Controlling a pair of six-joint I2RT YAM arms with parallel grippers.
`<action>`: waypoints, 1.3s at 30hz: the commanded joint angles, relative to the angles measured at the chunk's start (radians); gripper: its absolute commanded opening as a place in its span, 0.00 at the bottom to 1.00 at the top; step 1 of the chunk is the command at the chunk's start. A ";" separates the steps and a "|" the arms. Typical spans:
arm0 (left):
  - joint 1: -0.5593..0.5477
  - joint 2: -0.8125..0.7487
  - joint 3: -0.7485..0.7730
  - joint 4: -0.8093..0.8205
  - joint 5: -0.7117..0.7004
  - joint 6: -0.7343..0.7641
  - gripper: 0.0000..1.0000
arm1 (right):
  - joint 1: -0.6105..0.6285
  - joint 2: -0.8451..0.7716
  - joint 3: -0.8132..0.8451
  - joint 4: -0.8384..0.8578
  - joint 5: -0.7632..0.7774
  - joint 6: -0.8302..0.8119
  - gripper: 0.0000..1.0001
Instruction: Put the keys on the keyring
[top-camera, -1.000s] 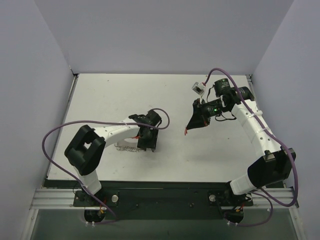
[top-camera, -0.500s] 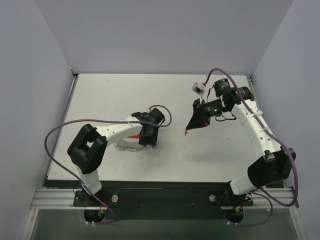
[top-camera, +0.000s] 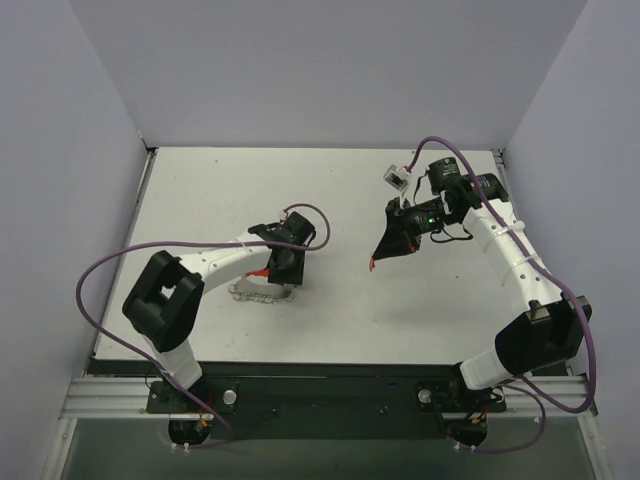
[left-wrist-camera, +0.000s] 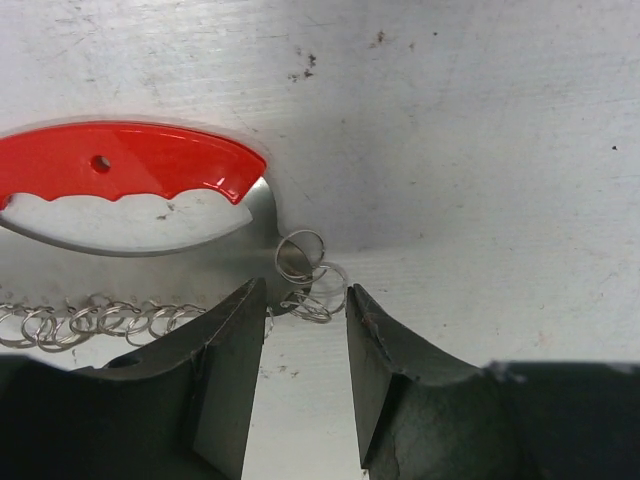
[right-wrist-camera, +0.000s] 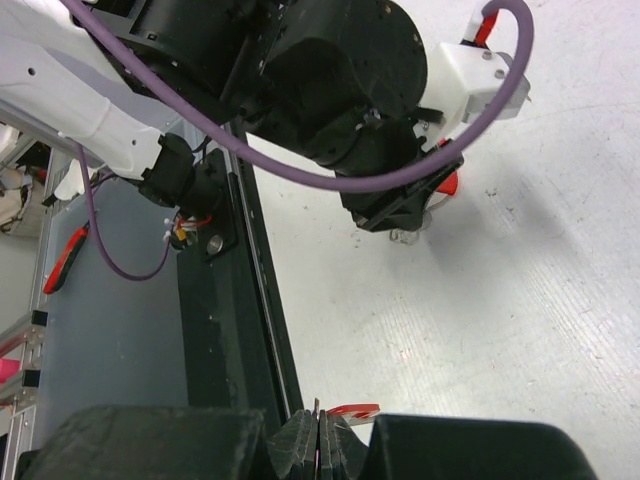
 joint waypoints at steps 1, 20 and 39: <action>0.054 -0.075 -0.070 0.133 0.081 0.009 0.48 | -0.001 0.021 -0.007 -0.037 -0.048 -0.033 0.00; 0.168 -0.077 -0.208 0.371 0.371 -0.040 0.29 | 0.000 0.027 -0.002 -0.048 -0.047 -0.042 0.00; 0.215 -0.124 -0.214 0.331 0.391 0.104 0.47 | -0.001 0.035 0.001 -0.054 -0.051 -0.046 0.00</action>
